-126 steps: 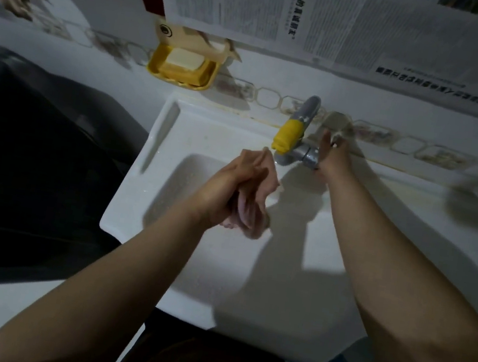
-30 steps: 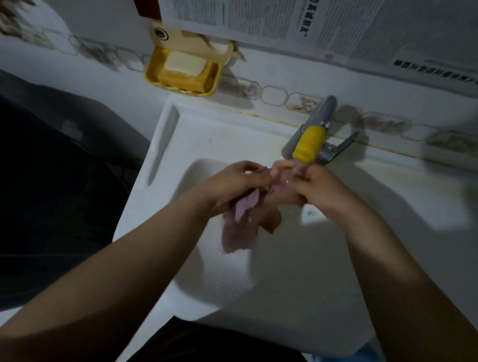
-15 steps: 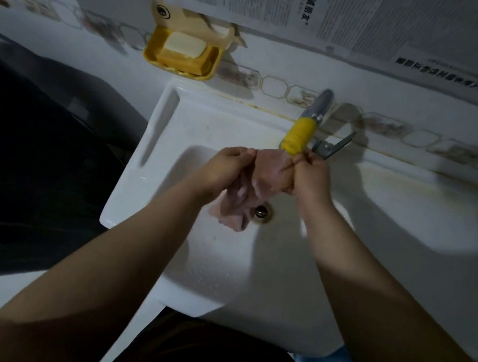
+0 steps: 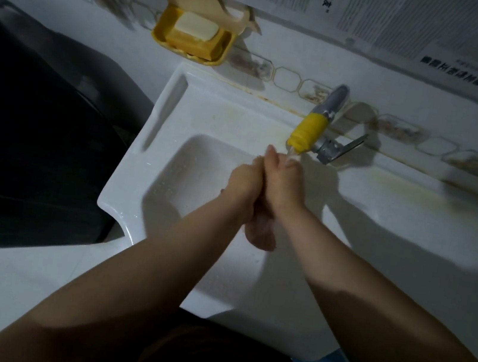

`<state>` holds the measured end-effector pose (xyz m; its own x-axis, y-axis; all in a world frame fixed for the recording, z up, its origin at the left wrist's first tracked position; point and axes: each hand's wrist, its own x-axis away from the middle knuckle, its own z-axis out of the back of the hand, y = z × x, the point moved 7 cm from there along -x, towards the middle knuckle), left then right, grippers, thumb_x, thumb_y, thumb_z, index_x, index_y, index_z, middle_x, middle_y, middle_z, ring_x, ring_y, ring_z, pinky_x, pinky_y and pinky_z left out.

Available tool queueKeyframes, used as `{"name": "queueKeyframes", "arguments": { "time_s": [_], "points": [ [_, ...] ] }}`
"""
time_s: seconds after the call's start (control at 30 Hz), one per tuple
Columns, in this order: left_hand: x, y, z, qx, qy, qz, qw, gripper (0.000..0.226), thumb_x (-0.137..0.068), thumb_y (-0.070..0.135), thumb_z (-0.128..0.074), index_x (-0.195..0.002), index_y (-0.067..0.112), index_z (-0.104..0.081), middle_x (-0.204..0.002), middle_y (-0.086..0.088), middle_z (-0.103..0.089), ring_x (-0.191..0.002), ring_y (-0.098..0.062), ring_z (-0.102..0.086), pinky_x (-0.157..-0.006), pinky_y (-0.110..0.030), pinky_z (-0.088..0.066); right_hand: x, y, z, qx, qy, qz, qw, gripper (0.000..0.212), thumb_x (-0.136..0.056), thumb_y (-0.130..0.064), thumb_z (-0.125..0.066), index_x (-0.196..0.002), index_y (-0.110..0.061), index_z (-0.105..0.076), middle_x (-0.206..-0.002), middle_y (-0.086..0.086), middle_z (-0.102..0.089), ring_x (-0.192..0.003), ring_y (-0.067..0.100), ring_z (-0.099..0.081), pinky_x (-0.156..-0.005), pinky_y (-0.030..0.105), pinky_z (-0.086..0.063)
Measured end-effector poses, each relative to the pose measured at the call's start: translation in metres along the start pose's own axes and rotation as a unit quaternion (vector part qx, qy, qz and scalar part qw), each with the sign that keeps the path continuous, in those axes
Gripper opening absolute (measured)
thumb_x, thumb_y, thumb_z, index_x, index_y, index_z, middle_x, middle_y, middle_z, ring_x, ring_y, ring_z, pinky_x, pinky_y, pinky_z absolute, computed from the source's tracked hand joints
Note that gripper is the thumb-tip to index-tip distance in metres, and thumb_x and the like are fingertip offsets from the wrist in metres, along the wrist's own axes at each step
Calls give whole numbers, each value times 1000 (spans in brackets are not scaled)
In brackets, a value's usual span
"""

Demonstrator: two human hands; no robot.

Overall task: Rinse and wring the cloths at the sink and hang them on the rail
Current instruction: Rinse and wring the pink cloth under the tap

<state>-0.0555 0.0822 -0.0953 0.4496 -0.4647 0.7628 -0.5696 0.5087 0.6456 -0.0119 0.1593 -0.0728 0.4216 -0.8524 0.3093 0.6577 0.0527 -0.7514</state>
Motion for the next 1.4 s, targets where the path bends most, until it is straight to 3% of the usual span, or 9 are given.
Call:
{"name": "queueKeyframes", "arguments": {
  "time_s": [0.2, 0.33, 0.47, 0.53, 0.73, 0.83, 1.07, 1.23, 1.4],
  "points": [
    [-7, 5, 1, -4, 27, -27, 999, 33, -104, 13, -32, -120, -5, -55, -123, -25, -58, -122, -28, -52, -105, -26, -31, 13, -12, 4, -13, -17, 44, 999, 41, -98, -38, -43, -80, -9, -66, -87, 20, -68, -87, 35, -63, -81, 45, -49],
    [13, 3, -9, 42, 7, 3, 999, 50, -99, 42, -44, -81, 1, -66, -78, -18, -67, -69, -26, -64, -70, -36, -54, -8, -4, 22, -14, 17, -7, 1000, 41, -96, -34, -49, -60, -14, -50, -79, 20, -64, -86, 38, -63, -75, 41, -49],
    [13, 14, 1, 54, 1, 8, 999, 47, -101, 39, -40, -118, 0, -60, -100, -17, -66, -69, -21, -57, -61, -31, -48, 13, -25, 8, -6, 10, 75, 997, 41, -97, -38, -45, -82, -9, -69, -87, 20, -68, -85, 35, -63, -77, 43, -50],
    [17, 12, 1, 9, -9, 7, 1000, 45, -100, 43, -39, -94, 7, -65, -79, -9, -64, -61, -17, -57, -59, -31, -50, 4, -19, 12, 12, 21, 54, 998, 42, -96, -39, -46, -79, -7, -67, -86, 22, -68, -85, 37, -63, -76, 45, -50],
    [6, 8, 4, 50, 10, 2, 999, 36, -104, 20, -34, -118, -4, -57, -117, -15, -61, -101, -20, -59, -95, -29, -43, 14, -23, 6, 4, 5, 55, 998, 42, -95, -39, -47, -77, -7, -67, -85, 22, -68, -84, 36, -63, -77, 44, -49],
    [12, 9, -1, 23, -51, -28, 998, 32, -104, 17, -34, -102, 3, -62, -91, -16, -70, -85, -10, -63, -75, -8, -46, 5, -16, 14, -3, 17, 37, 999, 40, -93, -38, -53, -68, -8, -63, -80, 20, -66, -80, 36, -63, -74, 42, -50],
    [7, -6, 29, 85, -6, -48, 995, 31, -101, 28, -44, -92, 6, -65, -91, -19, -68, -84, -29, -65, -78, -41, -54, -11, 12, 26, -180, -14, -125, 976, 29, -87, -29, -67, -80, -1, -64, -64, 8, -63, -57, 17, -56, -62, 26, -42],
    [10, -4, 23, 69, 34, -23, 997, 32, -104, 22, -37, -86, 5, -58, -72, -12, -60, -76, -28, -64, -51, -21, -52, 23, -17, 0, -25, -67, 35, 997, 48, -92, -43, -56, -54, -15, -46, -55, 9, -58, -61, 26, -59, -63, 33, -48],
    [16, 1, 3, 59, 21, 9, 998, 47, -99, 43, -44, -88, 3, -65, -101, -25, -68, -86, -35, -66, -74, -39, -54, -4, -11, 12, -2, 11, 14, 1000, 47, -96, -39, -49, -58, -12, -50, -68, 15, -59, -79, 35, -63, -78, 46, -50]
  ]
}}
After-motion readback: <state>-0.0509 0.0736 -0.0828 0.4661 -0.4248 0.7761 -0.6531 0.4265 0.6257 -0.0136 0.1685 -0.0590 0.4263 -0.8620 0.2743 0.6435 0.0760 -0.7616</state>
